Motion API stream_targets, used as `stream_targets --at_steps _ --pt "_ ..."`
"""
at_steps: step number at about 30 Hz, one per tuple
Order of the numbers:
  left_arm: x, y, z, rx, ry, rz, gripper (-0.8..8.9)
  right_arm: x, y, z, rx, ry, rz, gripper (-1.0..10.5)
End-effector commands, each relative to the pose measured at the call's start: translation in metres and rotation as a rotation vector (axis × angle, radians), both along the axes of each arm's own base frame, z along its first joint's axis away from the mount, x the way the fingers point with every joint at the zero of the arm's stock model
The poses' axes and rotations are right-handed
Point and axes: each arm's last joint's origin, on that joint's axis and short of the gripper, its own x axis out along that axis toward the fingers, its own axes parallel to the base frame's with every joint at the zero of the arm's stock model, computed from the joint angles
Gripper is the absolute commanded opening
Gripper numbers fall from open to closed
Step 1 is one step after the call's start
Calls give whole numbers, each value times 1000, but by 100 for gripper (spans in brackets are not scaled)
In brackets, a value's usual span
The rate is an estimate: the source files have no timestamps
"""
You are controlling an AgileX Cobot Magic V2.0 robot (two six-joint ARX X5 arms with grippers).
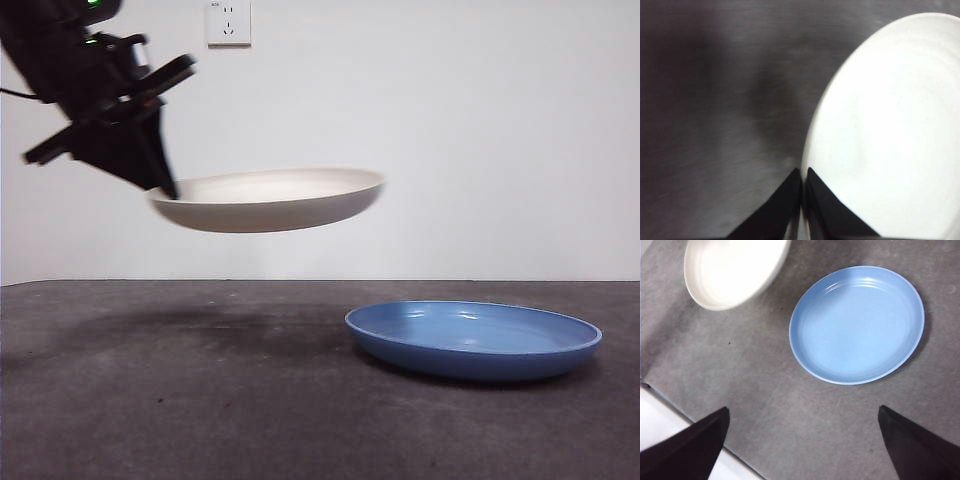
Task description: Pick up the white plate, put it on the blue plate, put it on desk
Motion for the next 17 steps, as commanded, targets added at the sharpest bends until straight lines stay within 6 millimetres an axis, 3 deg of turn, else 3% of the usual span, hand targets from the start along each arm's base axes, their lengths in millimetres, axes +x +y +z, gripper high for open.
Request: stream_targets --at_steps 1,7,17 --pt "2 -21 8 -36 -45 -21 9 1 0 6 17 -14 -19 475" --pt "2 -57 -5 -36 -22 -78 10 1 0 7 25 -13 -25 475" --pt "32 -117 -34 2 53 -144 10 -1 0 12 36 -26 -35 475"
